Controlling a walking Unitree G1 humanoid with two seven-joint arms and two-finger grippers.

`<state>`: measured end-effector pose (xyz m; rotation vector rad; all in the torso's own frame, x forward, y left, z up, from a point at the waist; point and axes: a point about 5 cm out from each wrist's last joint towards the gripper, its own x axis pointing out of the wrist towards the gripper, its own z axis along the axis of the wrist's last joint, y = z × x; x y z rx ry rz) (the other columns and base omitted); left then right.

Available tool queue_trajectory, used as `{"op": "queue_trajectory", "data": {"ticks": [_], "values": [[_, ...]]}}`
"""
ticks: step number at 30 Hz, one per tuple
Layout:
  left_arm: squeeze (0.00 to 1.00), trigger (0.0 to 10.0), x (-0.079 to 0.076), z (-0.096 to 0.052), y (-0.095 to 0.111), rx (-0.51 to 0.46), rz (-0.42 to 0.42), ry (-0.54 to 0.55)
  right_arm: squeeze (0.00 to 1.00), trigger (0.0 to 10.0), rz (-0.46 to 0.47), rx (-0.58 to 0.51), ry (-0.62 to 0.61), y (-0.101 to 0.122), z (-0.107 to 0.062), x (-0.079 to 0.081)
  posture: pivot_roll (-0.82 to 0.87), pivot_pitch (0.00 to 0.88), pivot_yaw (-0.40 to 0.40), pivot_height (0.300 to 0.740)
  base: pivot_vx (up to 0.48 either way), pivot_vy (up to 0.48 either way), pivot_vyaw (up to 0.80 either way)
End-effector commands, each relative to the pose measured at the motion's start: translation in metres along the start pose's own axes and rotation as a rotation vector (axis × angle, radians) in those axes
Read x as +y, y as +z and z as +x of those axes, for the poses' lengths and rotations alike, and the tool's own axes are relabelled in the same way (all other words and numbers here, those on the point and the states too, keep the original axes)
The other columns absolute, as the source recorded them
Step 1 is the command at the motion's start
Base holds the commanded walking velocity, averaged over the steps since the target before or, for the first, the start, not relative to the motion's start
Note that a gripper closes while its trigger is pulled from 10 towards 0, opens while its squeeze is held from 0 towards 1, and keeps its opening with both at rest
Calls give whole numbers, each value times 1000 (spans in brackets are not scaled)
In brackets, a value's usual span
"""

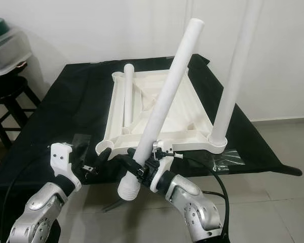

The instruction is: Building children table

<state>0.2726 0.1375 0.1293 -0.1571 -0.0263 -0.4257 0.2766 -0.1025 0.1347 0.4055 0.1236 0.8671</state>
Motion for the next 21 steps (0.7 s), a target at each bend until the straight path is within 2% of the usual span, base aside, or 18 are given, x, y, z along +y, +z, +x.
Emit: {"op": "queue_trajectory", "data": {"ticks": [1, 21], "values": [[0, 10000, 2, 0, -1, -3, 9, 11, 0, 10000, 11, -21, 21, 4, 2, 2, -88, 89, 73, 740, 0, 0, 0], [0, 10000, 2, 3, -1, 6, 8, 18, 0, 10000, 8, -12, 28, 4, 4, -1, -94, 90, 69, 740, 0, 0, 0]]}}
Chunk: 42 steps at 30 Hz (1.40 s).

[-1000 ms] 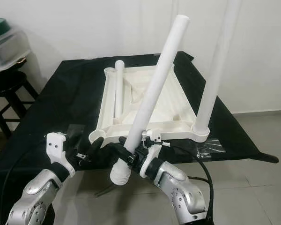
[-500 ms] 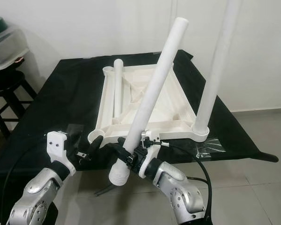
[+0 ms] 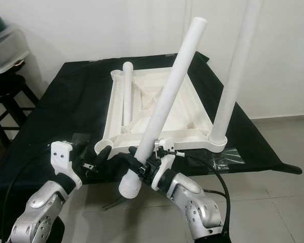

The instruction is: Building children table

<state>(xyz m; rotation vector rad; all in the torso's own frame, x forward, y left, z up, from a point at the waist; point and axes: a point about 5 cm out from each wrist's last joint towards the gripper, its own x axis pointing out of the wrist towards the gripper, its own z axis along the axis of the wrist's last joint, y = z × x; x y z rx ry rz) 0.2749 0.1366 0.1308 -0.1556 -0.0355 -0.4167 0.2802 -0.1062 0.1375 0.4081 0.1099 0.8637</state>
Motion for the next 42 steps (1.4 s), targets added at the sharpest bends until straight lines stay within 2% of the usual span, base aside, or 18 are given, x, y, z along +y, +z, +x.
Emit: {"op": "queue_trajectory", "data": {"ticks": [1, 42], "values": [[0, 10000, 2, 0, -3, 16, 3, 10, 0, 10000, 12, 1, 28, -1, 4, 3, -94, 90, 69, 740, 0, 0, 0], [0, 10000, 3, 0, -6, 27, -10, 14, 0, 10000, 9, 21, 37, -4, 4, 3, -95, 71, 74, 740, 0, 0, 0]]}}
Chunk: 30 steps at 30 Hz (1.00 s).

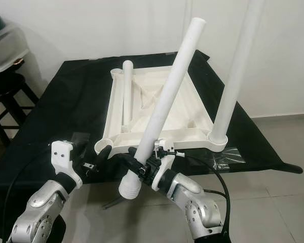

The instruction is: Building children table

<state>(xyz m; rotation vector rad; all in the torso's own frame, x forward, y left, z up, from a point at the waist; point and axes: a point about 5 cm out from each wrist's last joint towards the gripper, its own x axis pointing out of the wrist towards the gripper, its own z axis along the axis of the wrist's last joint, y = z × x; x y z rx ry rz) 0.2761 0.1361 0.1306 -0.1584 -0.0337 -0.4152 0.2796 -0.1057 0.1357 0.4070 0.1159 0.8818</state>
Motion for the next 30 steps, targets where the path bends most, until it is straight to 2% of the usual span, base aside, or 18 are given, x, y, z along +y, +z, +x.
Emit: {"op": "queue_trajectory", "data": {"ticks": [1, 30], "values": [[0, 10000, 3, -1, -6, 26, -8, 12, 0, 10000, 8, 12, 21, -3, 4, 3, -95, 71, 74, 740, 0, 0, 0], [0, 10000, 4, 0, -3, 14, -7, 16, 0, 10000, 8, 8, 19, -1, 5, 2, -95, 83, 72, 740, 0, 0, 0]]}}
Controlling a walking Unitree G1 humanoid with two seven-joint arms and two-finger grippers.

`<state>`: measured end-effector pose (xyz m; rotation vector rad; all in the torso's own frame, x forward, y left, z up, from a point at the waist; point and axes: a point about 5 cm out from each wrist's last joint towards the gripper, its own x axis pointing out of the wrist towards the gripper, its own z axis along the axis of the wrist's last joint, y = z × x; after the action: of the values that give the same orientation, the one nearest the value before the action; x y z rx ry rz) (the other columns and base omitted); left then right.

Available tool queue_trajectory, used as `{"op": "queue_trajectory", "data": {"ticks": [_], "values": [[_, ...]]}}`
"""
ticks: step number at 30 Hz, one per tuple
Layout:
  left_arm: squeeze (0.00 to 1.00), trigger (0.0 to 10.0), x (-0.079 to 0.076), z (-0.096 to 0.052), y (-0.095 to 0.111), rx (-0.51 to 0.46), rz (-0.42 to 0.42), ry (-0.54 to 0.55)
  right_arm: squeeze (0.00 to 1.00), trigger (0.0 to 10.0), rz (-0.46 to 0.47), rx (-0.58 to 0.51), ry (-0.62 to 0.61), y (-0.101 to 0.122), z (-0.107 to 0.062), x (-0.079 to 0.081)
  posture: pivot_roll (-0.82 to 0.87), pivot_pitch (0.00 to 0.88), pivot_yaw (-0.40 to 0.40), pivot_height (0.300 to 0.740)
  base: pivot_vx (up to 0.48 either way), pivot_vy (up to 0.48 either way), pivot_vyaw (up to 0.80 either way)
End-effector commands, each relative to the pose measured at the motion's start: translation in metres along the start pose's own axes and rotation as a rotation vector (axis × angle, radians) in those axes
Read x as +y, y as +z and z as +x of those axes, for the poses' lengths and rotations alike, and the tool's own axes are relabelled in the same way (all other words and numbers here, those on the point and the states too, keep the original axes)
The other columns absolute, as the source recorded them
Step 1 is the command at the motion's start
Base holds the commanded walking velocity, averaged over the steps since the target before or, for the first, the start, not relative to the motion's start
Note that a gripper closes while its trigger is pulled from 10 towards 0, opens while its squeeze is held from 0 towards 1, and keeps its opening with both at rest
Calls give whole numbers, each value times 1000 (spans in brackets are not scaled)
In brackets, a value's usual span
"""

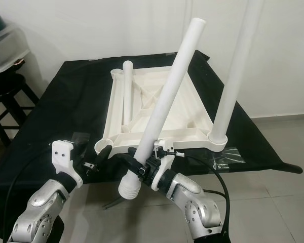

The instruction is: Building children table

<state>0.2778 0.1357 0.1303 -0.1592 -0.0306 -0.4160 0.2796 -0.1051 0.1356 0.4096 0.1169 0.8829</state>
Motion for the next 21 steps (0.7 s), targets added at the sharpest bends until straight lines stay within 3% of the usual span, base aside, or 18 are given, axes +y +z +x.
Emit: {"op": "queue_trajectory", "data": {"ticks": [1, 21], "values": [[0, 10000, 3, -1, -3, 12, -5, 17, 0, 10000, 5, 8, 18, 0, 4, 2, -95, 83, 72, 740, 0, 0, 0], [0, 10000, 4, -1, -3, 12, -3, 18, 0, 10000, 4, 7, 17, 0, 5, 2, -95, 85, 72, 740, 0, 0, 0]]}}
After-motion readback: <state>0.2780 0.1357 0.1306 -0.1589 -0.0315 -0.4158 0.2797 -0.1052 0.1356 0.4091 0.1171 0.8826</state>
